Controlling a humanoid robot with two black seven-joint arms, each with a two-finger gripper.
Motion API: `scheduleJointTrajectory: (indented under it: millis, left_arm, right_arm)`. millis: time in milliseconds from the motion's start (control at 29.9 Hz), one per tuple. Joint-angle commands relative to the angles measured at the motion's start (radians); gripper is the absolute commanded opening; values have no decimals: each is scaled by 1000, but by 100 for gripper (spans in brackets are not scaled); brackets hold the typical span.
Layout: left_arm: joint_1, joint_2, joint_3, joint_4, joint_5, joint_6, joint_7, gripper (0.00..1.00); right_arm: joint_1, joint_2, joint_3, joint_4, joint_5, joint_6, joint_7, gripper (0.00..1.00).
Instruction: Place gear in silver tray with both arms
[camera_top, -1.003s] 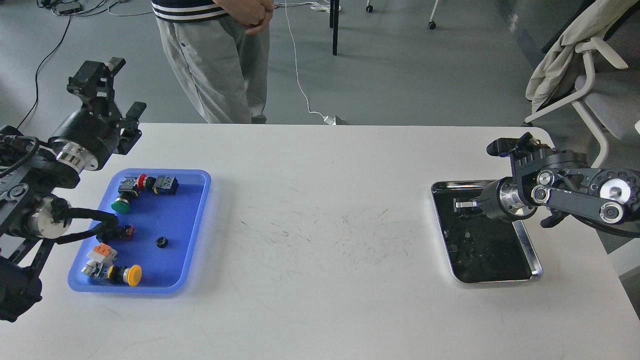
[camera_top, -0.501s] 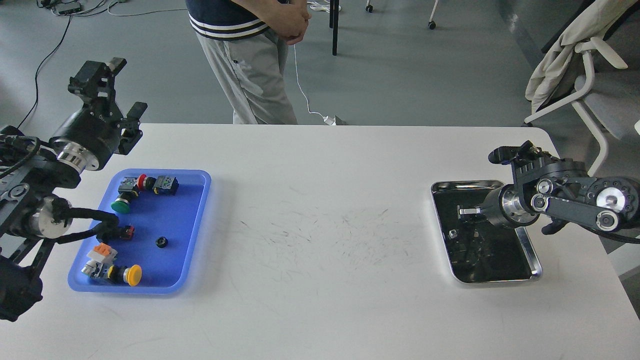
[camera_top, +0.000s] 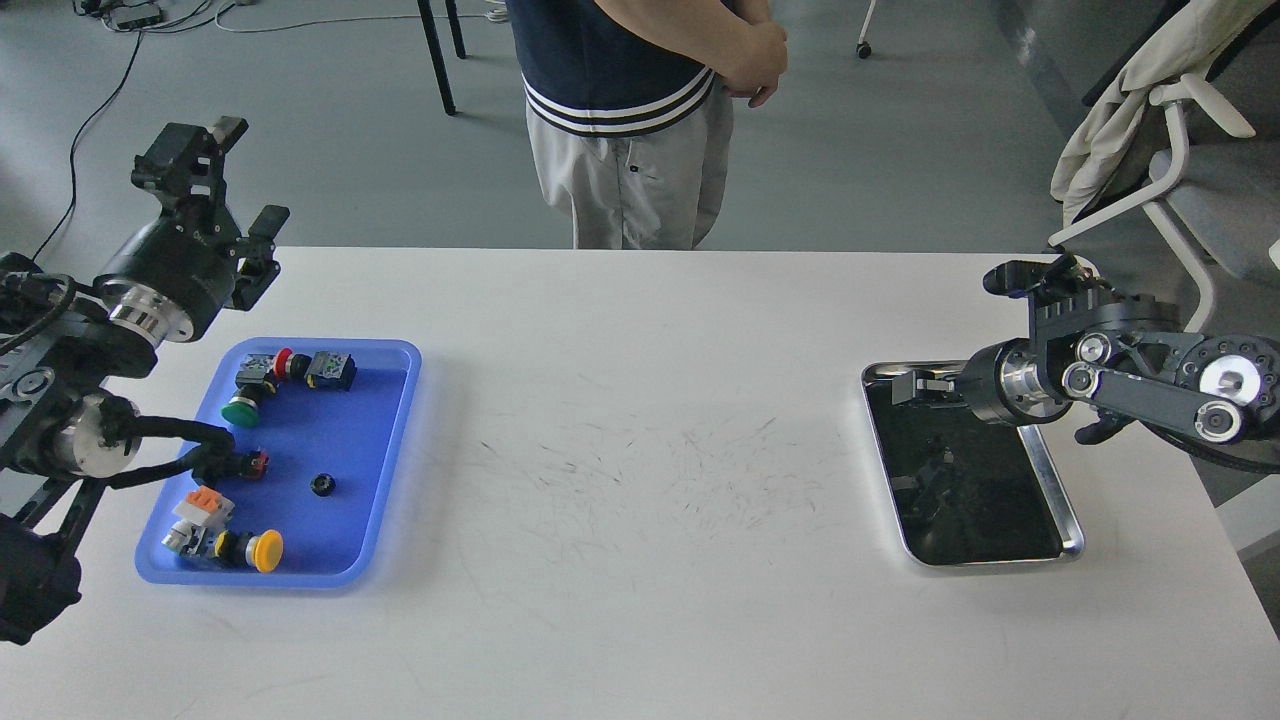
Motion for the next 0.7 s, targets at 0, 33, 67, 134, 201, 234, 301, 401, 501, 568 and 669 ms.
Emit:
scheduleJointTrajectory:
  millis: [0,33,67,134,201,234,301,401,501,568,669]
  left_arm:
    - [3,0,1,7,2,-2,0,98]
    - [8,0,1,7,2,-2,0,98]
    - [17,3,1,7,2,-2,0,98]
    - [29,13,1,7,2,-2,0,98]
    - [31,26,1,7,2,-2,0,98]
    - [34,37,1,7,2,-2,2,98]
    - [35,63,1,5,2,-3,2,98]
    - [47,111,1,-1,0,-5,2,98]
    - [55,149,0,-6,0,-5,3,98]
    - [66,173,-2,-7,-1,-6,3,98]
    - [71,219,-5,-15,-1,-11,6,98]
  right_arm:
    - [-3,-51,110,50,3,-1,3,96]
    - [-3,-72,142,78,3,-1,3,96]
    - [-3,-92,175,110,3,-3,4,96]
    - [-6,-141,234,173,8,-10,6,96]
    - [-18,-187,293,217,14,-35,9,97]
    - [-34,-207,330,240,29,-61,15,97]
    - [-67,-238,411,270,104,-105,39,97]
    - [-142,-272,550,279,294,-126,62,96]
    - [-224,-298,684,293,426,-139,64,96]
    - [-288,-318,771,305,486,-141,81,96]
    - [-403,-341,892,319,615,-126,137,96]
